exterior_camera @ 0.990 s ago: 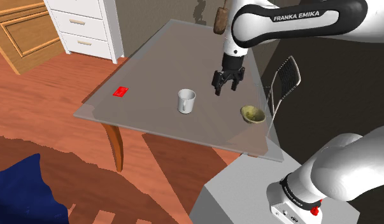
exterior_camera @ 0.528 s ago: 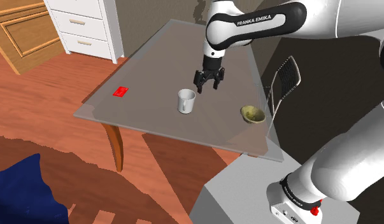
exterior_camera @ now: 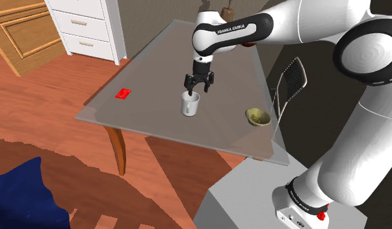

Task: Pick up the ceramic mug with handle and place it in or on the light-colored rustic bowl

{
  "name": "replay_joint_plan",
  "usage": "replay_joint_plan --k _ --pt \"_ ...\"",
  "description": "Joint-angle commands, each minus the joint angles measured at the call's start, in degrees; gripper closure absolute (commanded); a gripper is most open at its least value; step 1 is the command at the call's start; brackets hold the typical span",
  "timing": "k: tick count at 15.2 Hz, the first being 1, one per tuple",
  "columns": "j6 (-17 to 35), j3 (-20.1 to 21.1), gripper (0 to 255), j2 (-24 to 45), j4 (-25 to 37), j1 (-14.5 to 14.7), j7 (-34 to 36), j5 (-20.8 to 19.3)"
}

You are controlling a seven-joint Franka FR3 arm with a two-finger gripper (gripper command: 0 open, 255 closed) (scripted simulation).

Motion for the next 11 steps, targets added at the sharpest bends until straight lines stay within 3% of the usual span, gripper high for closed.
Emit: replay_joint_plan --k 1,6,11 --pt "1.3 0.0 0 0.9 -0.4 0.0 0.0 0.0" --pt "4.6 0.1 0 1.8 -2.7 0.2 -0.1 0.0" --pt "4.6 0.1 0 1.8 -2.7 0.2 -0.1 0.0"
